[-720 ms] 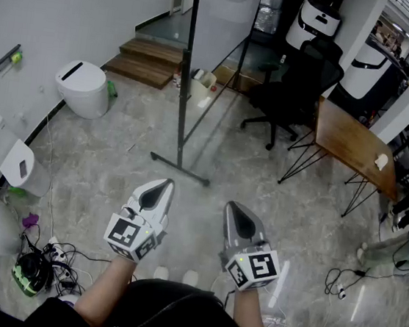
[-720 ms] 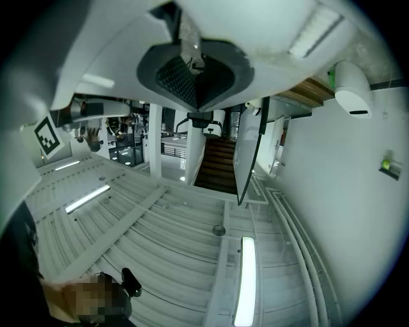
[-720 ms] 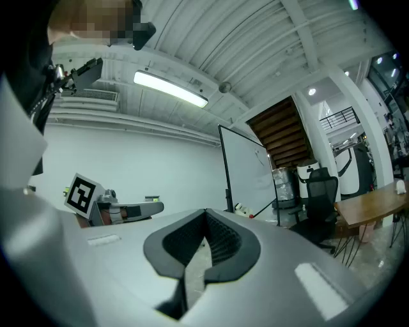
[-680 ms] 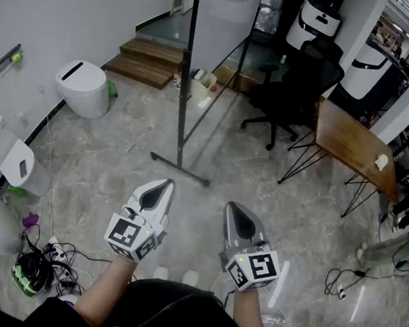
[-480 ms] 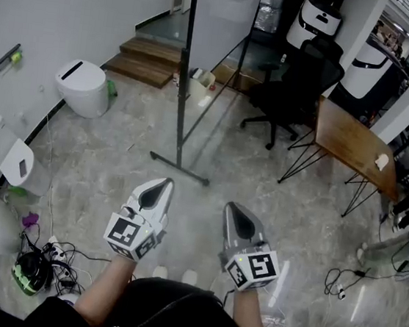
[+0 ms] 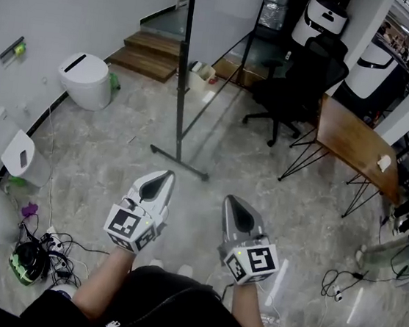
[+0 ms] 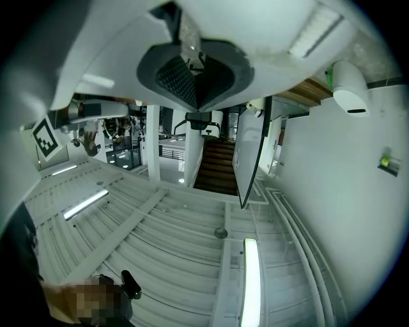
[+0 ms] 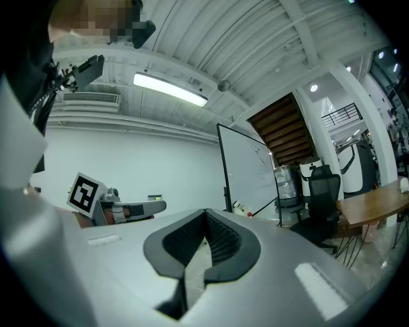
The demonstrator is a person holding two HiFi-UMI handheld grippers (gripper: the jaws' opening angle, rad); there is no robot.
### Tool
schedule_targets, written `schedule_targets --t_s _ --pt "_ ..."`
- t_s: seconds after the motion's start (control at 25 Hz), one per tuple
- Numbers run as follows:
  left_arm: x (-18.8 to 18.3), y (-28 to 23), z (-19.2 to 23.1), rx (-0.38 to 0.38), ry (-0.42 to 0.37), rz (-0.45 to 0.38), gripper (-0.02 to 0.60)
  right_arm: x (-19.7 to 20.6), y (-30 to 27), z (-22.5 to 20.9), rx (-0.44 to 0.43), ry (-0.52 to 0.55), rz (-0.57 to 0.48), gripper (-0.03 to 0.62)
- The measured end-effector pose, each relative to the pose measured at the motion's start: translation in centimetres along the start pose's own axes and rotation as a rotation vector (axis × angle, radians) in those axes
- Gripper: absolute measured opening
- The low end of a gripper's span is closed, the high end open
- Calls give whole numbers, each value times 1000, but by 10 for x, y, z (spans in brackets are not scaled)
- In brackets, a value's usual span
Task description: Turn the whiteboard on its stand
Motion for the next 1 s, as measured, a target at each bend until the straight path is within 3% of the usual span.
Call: schedule_targets --t_s 0.36,0.76,1.0 --pt "5 -1 -9 -57 -3 12 3 5 8 -16 -52 -5 22 9" --pt "15 -11 -13 -26 39 12 3 10 8 -25 -107 -15 8 9" --pt "13 -21 4 -35 53 -14 5 11 -8 -29 -95 4 28 9"
Point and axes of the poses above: the fingertips, and each gripper's own axes: y backward along the fingers, z to its left, x out of its underside, the point moved 7 cm from there along y, backward along the fingers, and after that the axes turned 10 degrees about x, right-handed, at the moved point
